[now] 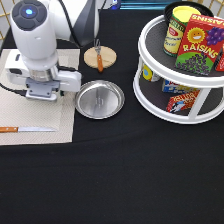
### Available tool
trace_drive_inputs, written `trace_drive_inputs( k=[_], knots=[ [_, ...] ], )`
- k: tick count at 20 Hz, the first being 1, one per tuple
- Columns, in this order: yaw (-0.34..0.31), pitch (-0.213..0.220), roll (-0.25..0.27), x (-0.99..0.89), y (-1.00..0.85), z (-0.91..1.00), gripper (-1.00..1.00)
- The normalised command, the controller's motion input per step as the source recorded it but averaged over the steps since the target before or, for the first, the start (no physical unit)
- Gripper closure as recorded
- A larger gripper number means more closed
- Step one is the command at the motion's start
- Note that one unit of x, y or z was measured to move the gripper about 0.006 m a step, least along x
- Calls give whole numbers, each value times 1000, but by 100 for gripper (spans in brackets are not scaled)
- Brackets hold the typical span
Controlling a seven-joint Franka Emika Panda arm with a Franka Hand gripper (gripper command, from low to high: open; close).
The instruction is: Arrange plate and fork
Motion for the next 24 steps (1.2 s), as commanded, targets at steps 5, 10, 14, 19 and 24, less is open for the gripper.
trace_drive_inputs(
  k=[5, 10, 14, 19, 24],
  knots=[
    [18, 65, -114, 180, 341, 967, -100],
    [36, 61, -106, 117, 715, 937, -100],
    [42, 49, -106, 58, 903, 615, -100],
    [14, -11, -13, -47, 735, 36, -100],
    [0, -26, 2, 10, 743, -22, -100]
  ],
)
